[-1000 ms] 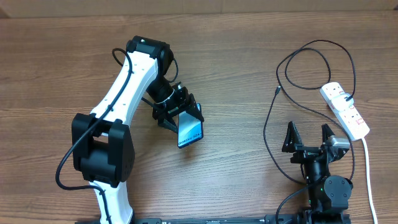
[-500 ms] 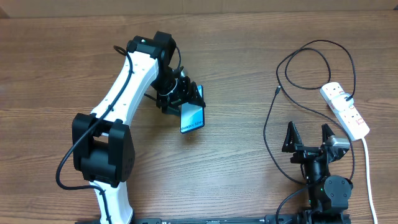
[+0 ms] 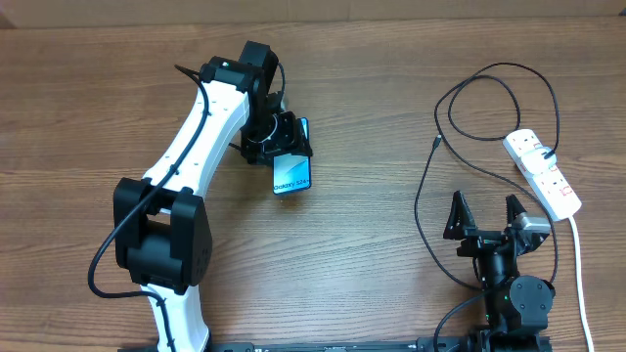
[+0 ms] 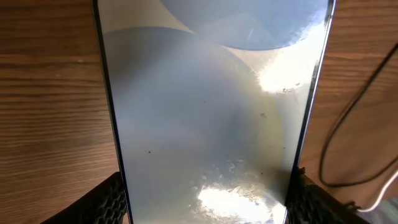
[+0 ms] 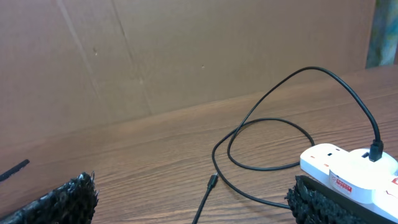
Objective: Plug charger to phone and switch on socket
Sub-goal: 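Lift the phone with the left gripper and tilt it upright, then move the right gripper toward the phone held by the left gripper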
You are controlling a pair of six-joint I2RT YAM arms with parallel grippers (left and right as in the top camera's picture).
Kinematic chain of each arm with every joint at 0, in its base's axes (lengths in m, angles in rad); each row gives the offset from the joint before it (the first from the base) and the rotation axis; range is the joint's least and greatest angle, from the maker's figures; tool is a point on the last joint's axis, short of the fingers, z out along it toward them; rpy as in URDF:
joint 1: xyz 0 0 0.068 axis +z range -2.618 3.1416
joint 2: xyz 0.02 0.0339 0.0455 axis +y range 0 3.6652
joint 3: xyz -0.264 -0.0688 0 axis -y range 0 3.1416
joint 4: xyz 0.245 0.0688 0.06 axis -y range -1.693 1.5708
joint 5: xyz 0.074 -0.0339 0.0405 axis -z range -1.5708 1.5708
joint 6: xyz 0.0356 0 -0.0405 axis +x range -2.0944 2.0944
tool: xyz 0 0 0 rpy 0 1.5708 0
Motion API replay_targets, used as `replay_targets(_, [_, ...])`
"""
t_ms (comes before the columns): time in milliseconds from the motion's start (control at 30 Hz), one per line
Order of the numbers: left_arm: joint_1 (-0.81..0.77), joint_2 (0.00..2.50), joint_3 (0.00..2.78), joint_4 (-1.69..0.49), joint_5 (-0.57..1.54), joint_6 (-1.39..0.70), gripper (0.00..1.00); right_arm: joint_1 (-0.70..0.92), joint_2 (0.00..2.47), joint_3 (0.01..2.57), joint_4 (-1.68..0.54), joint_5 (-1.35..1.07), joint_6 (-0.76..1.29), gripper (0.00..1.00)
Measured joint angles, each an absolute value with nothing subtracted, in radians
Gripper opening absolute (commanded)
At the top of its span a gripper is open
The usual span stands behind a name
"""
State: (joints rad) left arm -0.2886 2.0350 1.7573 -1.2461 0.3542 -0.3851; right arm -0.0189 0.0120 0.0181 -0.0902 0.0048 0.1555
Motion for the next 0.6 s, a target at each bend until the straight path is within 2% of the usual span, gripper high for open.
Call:
replay_targets(167, [-0.286, 2.035, 1.761, -1.254, 0.326, -0.382, 0.43, -0.019, 0.012, 0.018, -0.089, -0.001, 0.163, 1.0])
replay_targets(433, [-0.273, 2.037, 1.851, -1.313, 0.317, -0.366, 0.43, -0.019, 0.012, 0.018, -0.064, -0.218, 0.455, 1.0])
replay_targets(600, [-0.273, 2.037, 1.917, -1.321, 0.317, -0.363, 0.43, -0.019, 0.012, 0.018, -0.019, -0.296, 0.512, 1.0])
